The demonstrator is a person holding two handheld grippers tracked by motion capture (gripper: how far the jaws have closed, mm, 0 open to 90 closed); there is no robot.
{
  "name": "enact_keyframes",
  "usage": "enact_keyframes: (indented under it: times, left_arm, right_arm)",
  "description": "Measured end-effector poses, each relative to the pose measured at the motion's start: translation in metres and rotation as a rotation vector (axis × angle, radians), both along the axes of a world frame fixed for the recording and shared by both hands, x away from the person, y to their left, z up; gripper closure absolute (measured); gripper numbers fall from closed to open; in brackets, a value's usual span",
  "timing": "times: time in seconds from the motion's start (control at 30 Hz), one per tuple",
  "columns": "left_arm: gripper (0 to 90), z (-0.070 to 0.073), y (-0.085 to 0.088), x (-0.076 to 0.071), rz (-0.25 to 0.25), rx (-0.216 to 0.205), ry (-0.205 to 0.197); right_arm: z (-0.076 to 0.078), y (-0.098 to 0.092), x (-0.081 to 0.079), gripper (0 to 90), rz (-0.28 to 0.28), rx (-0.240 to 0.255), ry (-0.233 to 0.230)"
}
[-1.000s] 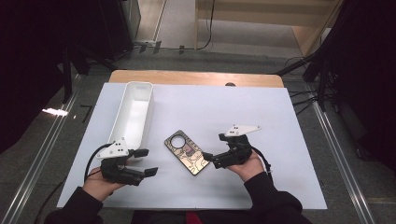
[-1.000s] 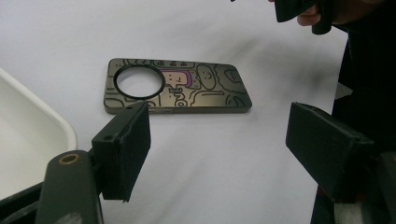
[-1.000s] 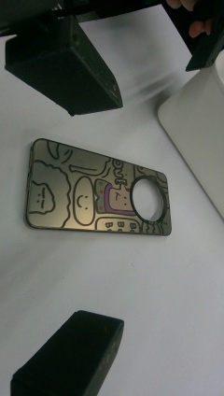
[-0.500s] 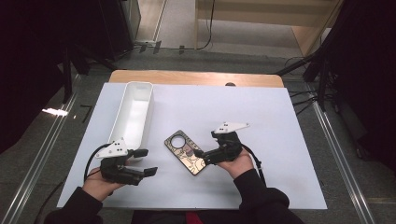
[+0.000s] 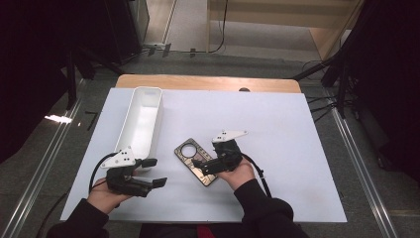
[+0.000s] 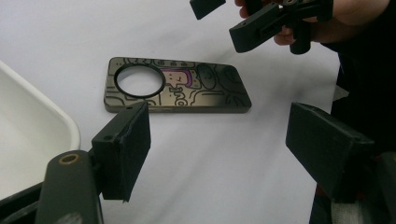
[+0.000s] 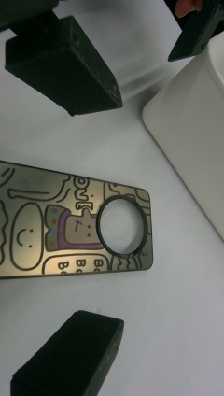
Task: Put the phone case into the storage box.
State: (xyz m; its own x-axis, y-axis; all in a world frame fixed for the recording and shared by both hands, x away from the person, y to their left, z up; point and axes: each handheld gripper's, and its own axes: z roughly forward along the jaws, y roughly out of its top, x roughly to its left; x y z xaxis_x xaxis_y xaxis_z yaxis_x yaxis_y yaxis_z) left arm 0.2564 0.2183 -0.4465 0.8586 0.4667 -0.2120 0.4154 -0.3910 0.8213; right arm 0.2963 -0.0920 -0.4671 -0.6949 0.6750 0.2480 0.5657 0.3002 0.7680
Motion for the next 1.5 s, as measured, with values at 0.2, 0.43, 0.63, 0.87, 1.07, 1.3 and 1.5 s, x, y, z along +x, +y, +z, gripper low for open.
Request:
enact_keyframes:
  times: [0.2, 0.43, 0.63, 0.87, 1.07, 1.3, 1.5]
  left_arm:
    - [21.9, 0.0, 0.0, 0.0, 0.0, -0.004, 0.002]
    - [21.9, 0.0, 0.0, 0.0, 0.001, -0.007, 0.0]
    - [21.9, 0.0, 0.0, 0.0, -0.002, -0.006, -0.002]
    - [21.9, 0.0, 0.0, 0.0, -0.002, -0.006, 0.001]
    - [21.9, 0.0, 0.001, 0.0, -0.002, -0.01, 0.001]
    - [21.9, 0.0, 0.001, 0.001, 0.004, -0.009, 0.005]
    - [21.9, 0.0, 0.002, 0.001, 0.01, -0.019, 0.009]
  right_arm:
    - [-0.004, 0.007, 0.001, 0.0, 0.0, -0.012, 0.011]
    - [-0.007, 0.01, 0.003, 0.0, -0.007, -0.026, 0.018]
    - [-0.007, 0.012, 0.003, 0.0, -0.006, -0.029, 0.018]
    - [-0.008, 0.014, 0.005, 0.0, 0.0, -0.06, 0.046]
    - [-0.01, 0.016, 0.007, 0.0, 0.001, -0.072, 0.053]
    - [-0.012, 0.017, 0.009, 0.0, -0.001, -0.1, 0.056]
    - [-0.015, 0.019, 0.01, 0.0, -0.008, -0.118, 0.061]
